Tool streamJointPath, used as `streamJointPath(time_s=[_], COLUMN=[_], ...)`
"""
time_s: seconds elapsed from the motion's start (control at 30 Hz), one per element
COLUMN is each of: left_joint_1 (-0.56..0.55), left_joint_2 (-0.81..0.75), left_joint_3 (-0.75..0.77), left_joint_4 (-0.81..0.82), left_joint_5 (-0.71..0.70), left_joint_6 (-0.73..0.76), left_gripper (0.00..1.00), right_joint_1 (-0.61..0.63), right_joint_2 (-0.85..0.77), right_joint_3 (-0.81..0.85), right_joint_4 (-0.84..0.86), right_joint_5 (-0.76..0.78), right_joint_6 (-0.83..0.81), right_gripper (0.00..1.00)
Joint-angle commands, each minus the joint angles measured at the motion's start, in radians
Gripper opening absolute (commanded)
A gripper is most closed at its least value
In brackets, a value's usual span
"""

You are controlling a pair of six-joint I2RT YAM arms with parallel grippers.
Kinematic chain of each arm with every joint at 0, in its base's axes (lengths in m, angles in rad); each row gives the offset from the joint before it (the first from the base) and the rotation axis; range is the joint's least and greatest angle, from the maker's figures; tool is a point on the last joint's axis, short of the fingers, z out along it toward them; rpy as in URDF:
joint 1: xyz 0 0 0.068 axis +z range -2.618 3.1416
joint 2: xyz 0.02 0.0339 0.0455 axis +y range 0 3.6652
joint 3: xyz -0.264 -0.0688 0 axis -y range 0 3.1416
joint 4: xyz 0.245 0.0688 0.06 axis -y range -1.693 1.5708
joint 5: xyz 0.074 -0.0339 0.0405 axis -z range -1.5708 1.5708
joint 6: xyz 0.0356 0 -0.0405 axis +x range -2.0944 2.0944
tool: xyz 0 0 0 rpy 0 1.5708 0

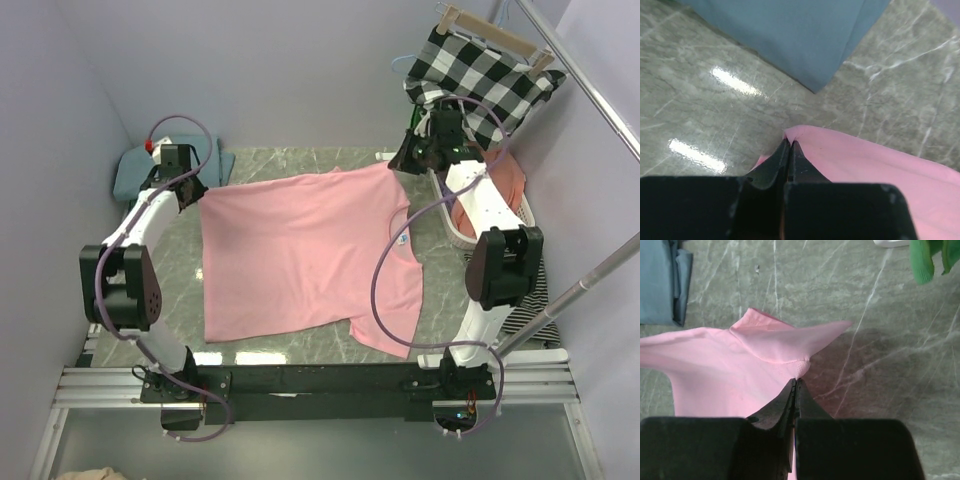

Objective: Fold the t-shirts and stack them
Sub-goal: Flatten out the tshirt

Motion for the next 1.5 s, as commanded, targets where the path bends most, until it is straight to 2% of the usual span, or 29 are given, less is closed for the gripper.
streamJointPath(time_s=[0.0,0.17,0.3,0.6,0.7,0.87,1.03,1.2,1.47], left_joint_1=[-0.003,-0.010,-0.019,-0.101,-0.127,-0.128,-0.104,-0.104,-0.087], left_joint_2=[0.026,-0.067,-0.161,-0.292,-0.338,-0.424,-0.337,-0.174,0.179], left_joint_3=[0.025,-0.079,-0.174,-0.328,-0.371,-0.428,-0.350,-0.184,0.097], left_joint_4=[0.040,0.073,0.093,0.073,0.034,-0.001,0.013,0.086,0.137], left_joint_5=[0.005,0.027,0.066,0.106,0.074,-0.041,-0.067,-0.064,-0.136], left_joint_6=[-0.001,-0.022,-0.041,-0.049,-0.061,-0.073,-0.068,-0.047,0.007], left_gripper=[0.02,0.03,0.04,0.06,0.06,0.06,0.07,0.07,0.05], right_joint_1=[0.018,0.075,0.115,0.193,0.210,0.191,0.133,0.130,0.107], right_joint_2=[0.056,-0.019,-0.107,-0.246,-0.289,-0.371,-0.306,-0.106,0.232], right_joint_3=[0.045,-0.064,-0.229,-0.383,-0.432,-0.509,-0.420,-0.204,0.168], right_joint_4=[-0.071,-0.063,-0.019,-0.049,-0.080,-0.062,-0.017,-0.013,-0.040], right_joint_5=[-0.006,0.014,0.003,0.081,0.141,0.427,0.399,0.331,0.281], right_joint_6=[-0.042,-0.051,-0.034,-0.034,-0.027,0.035,0.044,0.024,0.020], right_gripper=[0.00,0.00,0.00,0.01,0.00,0.00,0.00,0.00,0.00])
